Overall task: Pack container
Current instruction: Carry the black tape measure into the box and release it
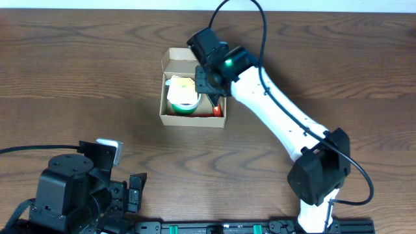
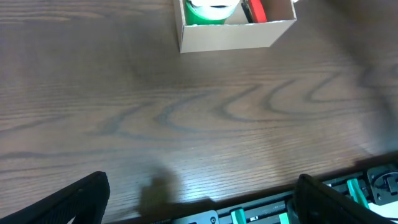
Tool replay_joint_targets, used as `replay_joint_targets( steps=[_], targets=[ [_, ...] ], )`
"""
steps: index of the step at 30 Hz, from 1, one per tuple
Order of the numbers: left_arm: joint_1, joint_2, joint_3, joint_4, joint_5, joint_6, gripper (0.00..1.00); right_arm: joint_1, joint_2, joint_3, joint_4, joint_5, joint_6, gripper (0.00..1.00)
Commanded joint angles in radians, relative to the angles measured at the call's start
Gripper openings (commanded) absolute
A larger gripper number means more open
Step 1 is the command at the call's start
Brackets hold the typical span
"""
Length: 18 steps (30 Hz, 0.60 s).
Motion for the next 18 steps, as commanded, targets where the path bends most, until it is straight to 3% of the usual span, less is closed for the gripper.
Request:
replay_joint_targets(
  steps=[1,10,15,18],
  targets=[
    [-0.002,0.001,0.0,-0.003,0.003,-0.005,0.95,0.019,0.045,0.012,0.002,0.084,0.105,0.31],
    [-0.002,0.001,0.0,-0.003,0.002,-0.005,0.95,0.017,0.079,0.012,0.022,0.129,0.121,0.35],
    [-0.002,0.001,0.0,-0.005,-0.006,-0.004,0.95,0.016,0.082,0.011,0.044,0.129,0.12,0.62],
    [-0.002,0.001,0.0,-0.005,-0.006,-0.004,0.95,0.015,0.08,0.012,0.042,0.128,0.119,0.69]
  ],
)
